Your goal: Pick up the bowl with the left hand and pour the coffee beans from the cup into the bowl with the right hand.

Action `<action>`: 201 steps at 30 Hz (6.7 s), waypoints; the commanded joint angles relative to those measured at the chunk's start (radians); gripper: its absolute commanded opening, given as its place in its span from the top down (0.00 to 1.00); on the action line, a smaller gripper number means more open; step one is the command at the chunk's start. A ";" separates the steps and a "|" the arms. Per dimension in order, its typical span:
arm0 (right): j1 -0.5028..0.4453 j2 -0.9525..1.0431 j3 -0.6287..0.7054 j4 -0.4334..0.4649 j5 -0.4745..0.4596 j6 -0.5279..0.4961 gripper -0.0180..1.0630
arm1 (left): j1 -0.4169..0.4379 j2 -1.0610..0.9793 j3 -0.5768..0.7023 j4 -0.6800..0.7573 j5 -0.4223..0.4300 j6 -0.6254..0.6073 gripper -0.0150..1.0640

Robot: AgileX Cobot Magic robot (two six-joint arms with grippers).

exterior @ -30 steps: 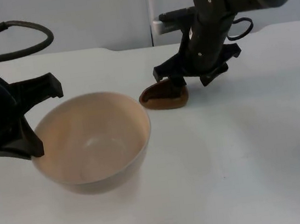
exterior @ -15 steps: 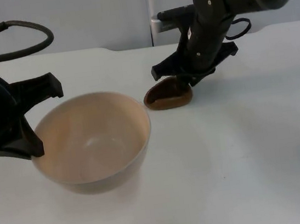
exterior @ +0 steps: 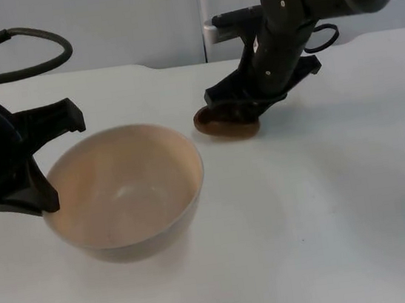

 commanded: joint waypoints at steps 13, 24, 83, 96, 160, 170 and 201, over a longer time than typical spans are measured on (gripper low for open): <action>0.005 -0.079 -0.007 -0.217 0.182 -0.013 0.98 | 0.002 -0.010 0.003 -0.009 -0.016 -0.005 0.99; 0.005 -0.200 -0.007 -0.234 0.269 -0.054 0.98 | 0.002 -0.010 0.003 -0.009 -0.016 -0.005 0.99; 0.422 -0.478 0.058 -0.389 0.494 -0.085 0.98 | 0.002 -0.010 0.003 -0.026 -0.016 -0.005 0.99; 0.424 -0.478 0.058 -0.390 0.515 -0.081 0.98 | 0.002 -0.010 0.003 -0.031 -0.016 -0.005 0.99; 0.653 -0.525 0.240 -1.119 0.418 0.096 0.98 | 0.002 -0.010 0.003 -0.050 -0.021 -0.005 0.99; 0.673 -0.525 0.240 -1.210 0.428 0.096 0.98 | 0.002 -0.010 0.003 -0.050 -0.021 -0.005 0.99; 0.711 -0.525 0.240 -1.413 0.446 0.063 0.98 | 0.002 -0.010 0.003 -0.050 -0.035 -0.005 0.99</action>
